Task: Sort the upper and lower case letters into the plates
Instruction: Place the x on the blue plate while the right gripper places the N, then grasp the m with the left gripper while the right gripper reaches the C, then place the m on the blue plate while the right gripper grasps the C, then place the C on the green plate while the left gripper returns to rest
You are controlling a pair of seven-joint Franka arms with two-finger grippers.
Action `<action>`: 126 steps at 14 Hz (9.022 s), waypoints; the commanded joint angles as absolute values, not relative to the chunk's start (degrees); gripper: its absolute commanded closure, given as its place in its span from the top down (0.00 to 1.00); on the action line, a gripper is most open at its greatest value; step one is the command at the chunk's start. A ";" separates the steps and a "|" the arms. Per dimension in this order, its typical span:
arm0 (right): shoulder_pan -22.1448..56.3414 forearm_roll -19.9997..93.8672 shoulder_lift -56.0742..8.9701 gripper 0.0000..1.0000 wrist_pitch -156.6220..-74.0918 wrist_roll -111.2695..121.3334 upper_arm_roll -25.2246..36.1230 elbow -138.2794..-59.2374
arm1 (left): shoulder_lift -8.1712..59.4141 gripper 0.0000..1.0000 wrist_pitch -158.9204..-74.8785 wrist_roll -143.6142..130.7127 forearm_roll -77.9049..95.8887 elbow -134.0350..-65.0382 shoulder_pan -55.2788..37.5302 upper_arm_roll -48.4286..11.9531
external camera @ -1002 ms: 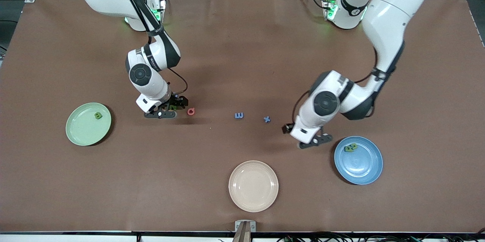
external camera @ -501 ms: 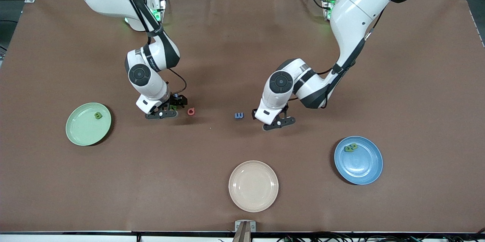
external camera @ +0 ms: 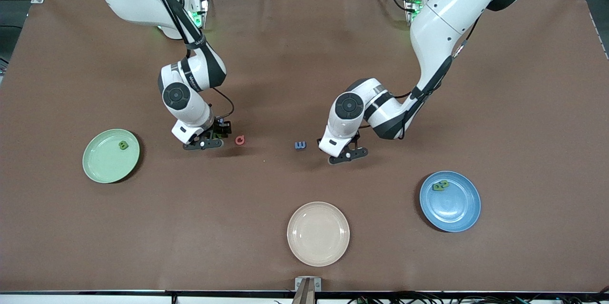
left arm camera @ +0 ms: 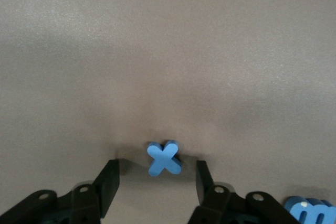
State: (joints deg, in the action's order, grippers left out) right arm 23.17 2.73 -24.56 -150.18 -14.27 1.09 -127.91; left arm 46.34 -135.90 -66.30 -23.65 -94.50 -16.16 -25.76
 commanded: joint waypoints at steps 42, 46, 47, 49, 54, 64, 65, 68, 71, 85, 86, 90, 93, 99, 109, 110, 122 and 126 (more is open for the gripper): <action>-10.72 3.34 -31.02 0.18 -135.53 22.85 1.41 -110.83 | 46.65 0.87 -128.67 -56.16 -25.05 -88.17 -15.79 -30.77; -10.11 3.34 -29.72 1.00 -133.61 22.06 1.32 -111.00 | 52.11 0.81 -128.85 -60.28 -24.61 -79.56 -27.57 -23.75; -9.76 3.34 -27.53 1.00 -129.85 21.97 1.32 -110.92 | 52.90 0.80 -128.85 -61.08 -24.52 -78.15 -29.34 -22.43; -8.62 3.34 -23.40 1.00 -123.08 17.43 0.97 -110.92 | 54.31 0.78 -128.94 -61.96 -24.35 -76.47 -30.76 -21.97; 2.35 3.43 -14.78 1.00 -117.51 -4.69 0.97 -116.36 | 56.07 0.74 -132.88 -62.84 -24.43 -75.15 -31.29 -21.80; 19.33 6.66 -11.42 1.00 -141.29 -38.14 0.79 -133.40 | 56.95 0.19 -131.66 -62.14 -24.61 -73.74 -33.22 -19.86; 20.47 8.33 -11.51 1.00 -145.24 -38.14 0.88 -135.16 | 56.78 0.09 -130.62 -62.14 -24.61 -73.74 -33.14 -19.86; 21.45 8.79 -12.65 1.00 -148.71 -38.14 0.88 -137.11 | 54.59 0.01 -127.89 -62.14 -24.87 -73.74 -32.35 -19.86; 22.32 10.36 -14.85 1.00 -149.33 -38.76 0.79 -137.11 | 49.59 0.01 -121.75 -61.97 -25.40 -74.61 -27.53 -19.86; 25.31 11.25 -19.69 0.57 -154.07 -38.76 0.79 -137.02 | 40.69 0.03 -116.62 -30.33 -24.78 -82.17 1.91 -20.65; 25.31 11.25 -19.69 0.49 -154.07 -38.76 0.79 -137.02 | 41.22 0.03 -118.55 -28.93 -24.79 -82.96 4.28 -20.65; 25.31 11.25 -19.69 0.23 -154.07 -38.76 0.88 -137.02 | 44.29 0.34 -126.81 -26.54 -24.96 -85.86 9.05 -20.48; 25.75 11.25 -19.51 0.09 -153.99 -38.76 0.79 -137.02 | 43.42 1.00 -126.48 -26.54 -25.05 -86.66 9.40 -20.39; 21.03 10.73 -10.57 0.06 -138.12 -33.69 1.58 -133.17 | 30.43 1.00 -117.25 -21.01 -24.43 -85.78 10.46 -20.74; -11.41 3.87 -11.33 0.06 -136.57 13.87 2.02 -129.20 | 12.41 1.00 -103.65 -14.15 -8.61 -84.90 13.54 -20.57; -12.64 3.87 -12.90 0.06 -138.15 15.71 2.02 -129.11 | 10.13 1.00 -101.10 -14.15 -8.61 -84.90 13.45 -20.48; -18.90 4.04 -23.64 0.33 -142.47 28.04 1.93 -123.58 | 2.29 1.00 -85.26 -12.57 -4.48 -82.27 13.54 -20.04; -17.33 4.04 -20.14 1.00 -135.05 26.55 1.32 -117.28 | -2.18 1.00 -84.99 -7.49 -4.39 -86.99 4.70 -9.62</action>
